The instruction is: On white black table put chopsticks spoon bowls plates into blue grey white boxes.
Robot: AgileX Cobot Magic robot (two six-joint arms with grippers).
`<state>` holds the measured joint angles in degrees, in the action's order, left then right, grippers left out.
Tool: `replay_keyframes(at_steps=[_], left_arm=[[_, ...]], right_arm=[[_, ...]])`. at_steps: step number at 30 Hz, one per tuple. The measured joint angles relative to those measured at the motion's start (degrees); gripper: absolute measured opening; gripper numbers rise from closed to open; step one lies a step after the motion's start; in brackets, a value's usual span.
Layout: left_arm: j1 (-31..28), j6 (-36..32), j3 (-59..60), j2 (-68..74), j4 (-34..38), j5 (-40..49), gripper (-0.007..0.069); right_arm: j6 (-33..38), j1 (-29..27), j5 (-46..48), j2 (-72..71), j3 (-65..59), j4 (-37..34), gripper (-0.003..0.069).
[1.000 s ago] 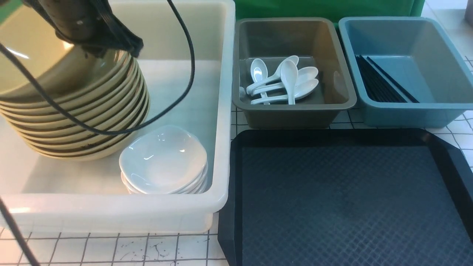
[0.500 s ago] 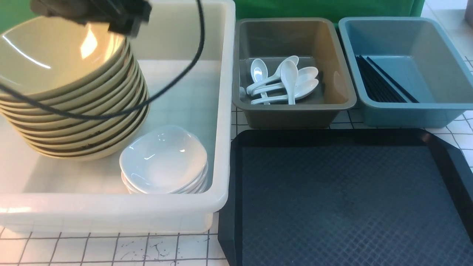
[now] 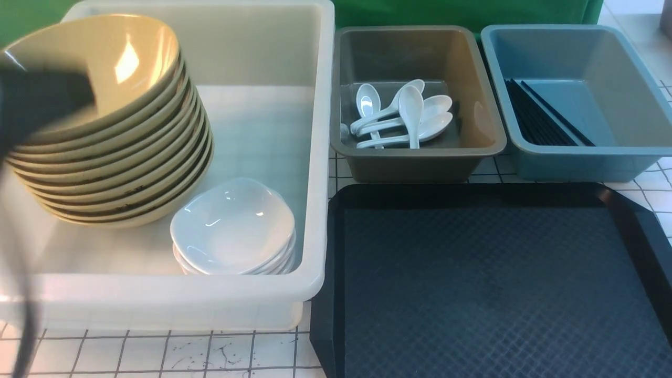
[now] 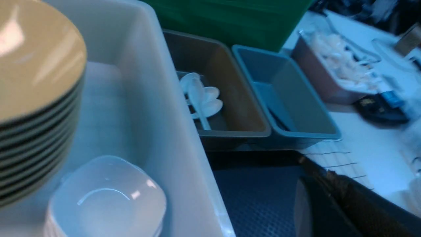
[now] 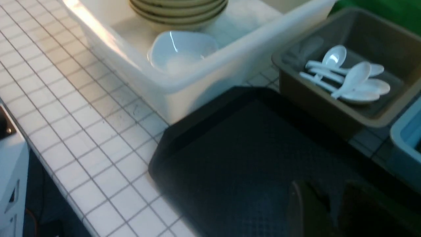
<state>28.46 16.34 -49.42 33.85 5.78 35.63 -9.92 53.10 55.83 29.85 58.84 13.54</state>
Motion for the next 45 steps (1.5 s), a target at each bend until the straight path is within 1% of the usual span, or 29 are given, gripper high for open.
replay_keyframes(at_steps=[1, 2, 5, 6, 7, 10, 12, 13, 15, 17, 22, 33, 35, 38, 41, 43, 44, 45], left_arm=[[0.0, 0.0, 3.2, -2.8, 1.1, -2.4, -0.0001], [0.0, 0.0, 10.3, -6.8, 3.8, -8.1, -0.0001], [0.0, -1.7, 21.6, -14.8, 8.1, -17.7, -0.0001], [0.0, -1.7, 22.2, -14.8, 8.2, -18.3, -0.0001], [0.0, -3.8, 26.5, -17.9, 9.1, -21.8, -0.0001], [0.0, -7.1, 30.7, -20.1, 9.6, -25.1, -0.0001], [0.0, -8.6, 31.9, -20.4, 9.6, -26.2, -0.0001], [0.0, -9.9, 33.0, -20.4, 9.7, -26.8, -0.0001], [0.0, -10.5, 34.0, -20.4, 9.7, -26.9, -0.0001], [0.0, -10.6, 34.5, -20.4, 9.8, -26.7, -0.0001], [0.0, -10.8, 35.7, -20.5, 9.8, -25.2, -0.0001], [0.0, -10.8, 35.9, -20.5, 9.8, -14.8, -0.0001], [0.0, -10.8, 35.9, -20.5, 9.8, -13.4, -0.0001], [0.0, -10.8, 35.9, -20.5, 10.0, -10.7, -0.0001], [0.0, -10.8, 36.0, -20.5, 10.0, -7.0, -0.0001], [0.0, -10.8, 36.0, -20.5, 10.0, -5.3, -0.0001], [0.0, -10.8, 36.0, -20.5, 10.0, -4.0, -0.0001], [0.0, -10.8, 36.0, -20.5, 10.0, -3.5, -0.0001]], right_arm=[[-0.1, 0.0, 0.2, 0.0, -0.3, 0.0, 0.0161], [-0.4, 0.0, 0.4, 0.0, -1.3, 0.0, 0.0161], [-1.8, 0.0, 0.2, 0.0, -3.9, 0.0, 0.0161], [-1.8, 0.0, 0.2, 0.0, -3.9, 0.0, 0.0161], [-3.2, 0.0, -0.1, 0.0, -5.5, 0.0, 0.0161], [-5.5, 0.0, -1.0, 0.0, -7.1, 0.0, 0.0154], [-6.6, 0.0, -1.4, 0.0, -7.8, 0.0, 0.0129], [-7.5, 0.0, -1.9, 0.0, -8.3, 0.0, 0.0087], [-8.2, 0.0, -2.4, 0.0, -8.6, 0.0, 0.0041], [-8.1, 0.0, -2.4, 0.0, -8.6, 0.0, 0.0028], [-8.1, 0.0, -0.9, 0.0, -8.6, 0.0, 0.0025], [-8.1, 0.0, 0.1, 0.0, -8.6, 0.0, 0.0027], [-8.1, -0.7, -0.4, 0.0, -8.6, 0.6, 0.0027], [-7.6, -5.4, -2.4, -0.4, -9.5, 1.8, 0.0029], [-3.1, -18.9, -12.7, -3.4, -18.1, 1.0, 0.0029], [-2.0, -25.6, -19.8, -5.7, -24.8, -0.3, 0.0029], [-1.7, -31.1, -26.4, -8.1, -31.6, -1.0, 0.0029], [-1.7, -33.9, -29.1, -9.7, -34.6, -1.3, 0.0029]])
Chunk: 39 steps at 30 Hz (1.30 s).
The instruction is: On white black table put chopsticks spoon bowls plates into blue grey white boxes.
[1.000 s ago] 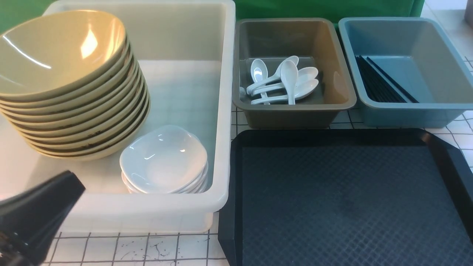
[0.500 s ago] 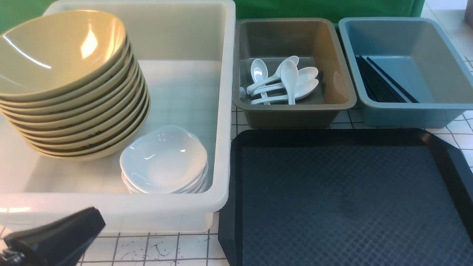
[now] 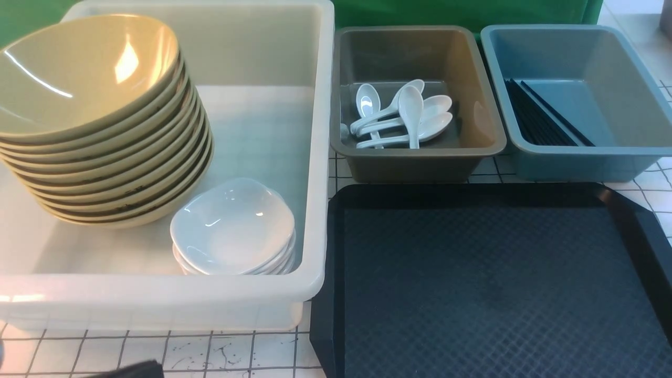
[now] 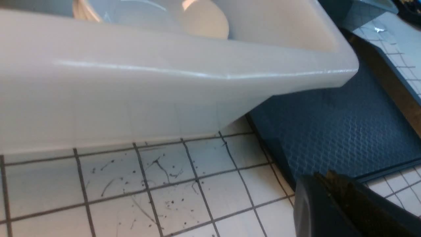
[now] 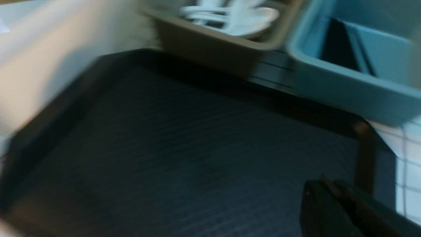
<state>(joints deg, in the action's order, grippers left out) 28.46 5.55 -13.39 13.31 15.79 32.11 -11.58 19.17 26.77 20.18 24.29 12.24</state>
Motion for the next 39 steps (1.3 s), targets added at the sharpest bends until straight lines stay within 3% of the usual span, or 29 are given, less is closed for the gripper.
replay_keyframes(at_steps=[4, 8, 19, 39], left_arm=[[0.0, 0.0, 0.0, 0.0, 0.0, 0.8, -0.0001], [0.0, 0.0, 0.0, 0.0, 0.0, 0.9, -0.0001], [0.0, 0.0, 0.0, 0.0, 0.3, 1.1, -0.0001], [0.0, 0.0, 0.0, 0.0, 0.5, 1.1, -0.0001]], right_arm=[[0.7, -9.0, -10.6, -7.5, -15.8, -0.3, 0.0029], [3.0, -13.8, -12.7, -15.5, -24.9, -0.4, 0.0029], [8.5, -14.1, -11.5, -20.7, -24.9, -0.5, 0.0036], [8.8, -14.1, -11.5, -20.7, -24.9, -0.6, 0.0047]])
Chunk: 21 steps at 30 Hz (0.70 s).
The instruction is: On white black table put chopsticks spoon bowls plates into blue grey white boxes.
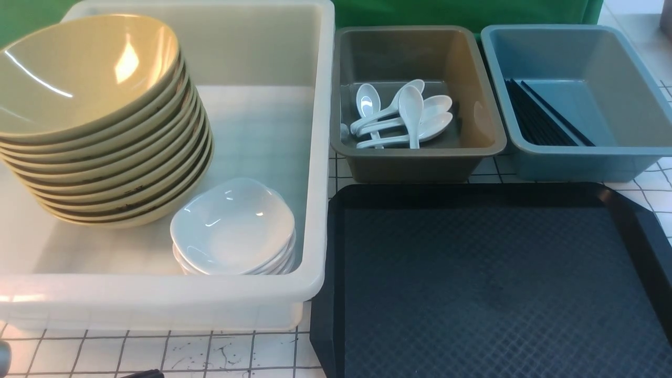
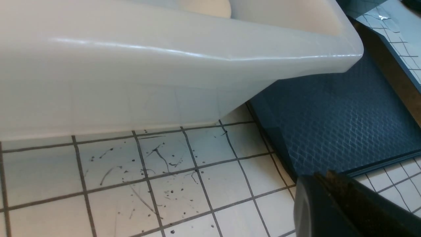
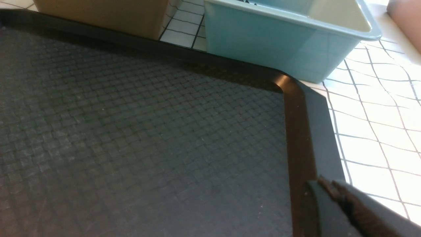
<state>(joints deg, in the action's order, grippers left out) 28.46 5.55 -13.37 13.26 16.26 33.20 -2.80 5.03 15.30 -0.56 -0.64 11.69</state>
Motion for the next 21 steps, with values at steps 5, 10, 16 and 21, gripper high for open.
replay_keyframes(at_steps=[5, 10, 16, 21], left_arm=[[0.0, 0.0, 0.4, 0.0, 0.0, -0.1, -0.0001], [-1.4, -0.3, 4.4, -1.4, -0.4, -9.0, -0.0001], [-15.0, 0.7, 13.3, -10.2, -0.3, -28.4, -0.0001], [-24.3, 5.8, 14.7, -13.8, -0.2, -23.9, -0.0001]], right_arm=[[-0.1, 0.0, 0.1, 0.0, 0.0, 0.0, 0.0047], [-0.1, 0.0, 0.1, 0.0, 0.0, 0.0, 0.0053], [-0.1, 0.0, 0.1, 0.0, 0.0, 0.0, 0.0057], [-0.1, 0.0, 0.1, 0.0, 0.0, 0.0, 0.0062]])
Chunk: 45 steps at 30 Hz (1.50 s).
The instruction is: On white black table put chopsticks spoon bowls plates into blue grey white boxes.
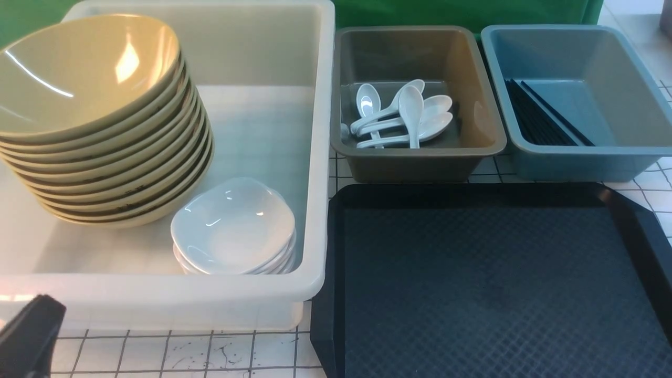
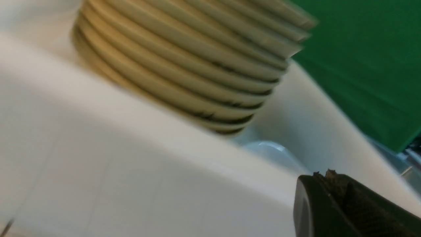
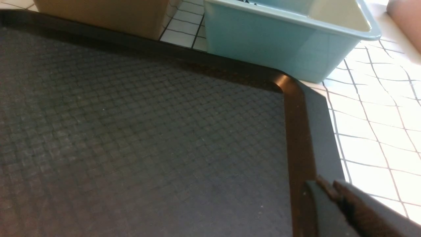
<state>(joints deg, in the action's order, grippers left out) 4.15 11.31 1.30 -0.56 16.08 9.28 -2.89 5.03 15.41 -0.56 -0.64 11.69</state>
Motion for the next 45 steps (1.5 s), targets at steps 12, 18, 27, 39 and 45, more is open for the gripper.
replay_keyframes(at_steps=[12, 18, 27, 39, 45], left_arm=[[-1.4, 3.3, 0.1, -0.1, -0.8, 9.8, -0.0001], [-1.4, 3.3, 0.1, -0.2, -0.8, 9.8, -0.0001], [-1.4, 3.3, 0.1, -0.2, -0.8, 9.8, -0.0001], [-1.4, 3.5, 0.1, -0.2, -0.8, 9.8, -0.0001], [-1.4, 3.5, 0.1, -0.2, -0.8, 9.8, -0.0001]], right_arm=[[0.0, 0.0, 0.0, 0.0, 0.0, 0.0, 0.0078], [0.0, 0.0, 0.0, 0.0, 0.0, 0.0, 0.0081], [0.0, 0.0, 0.0, 0.0, 0.0, 0.0, 0.0094], [0.0, 0.0, 0.0, 0.0, 0.0, 0.0, 0.0103], [0.0, 0.0, 0.0, 0.0, 0.0, 0.0, 0.0110]])
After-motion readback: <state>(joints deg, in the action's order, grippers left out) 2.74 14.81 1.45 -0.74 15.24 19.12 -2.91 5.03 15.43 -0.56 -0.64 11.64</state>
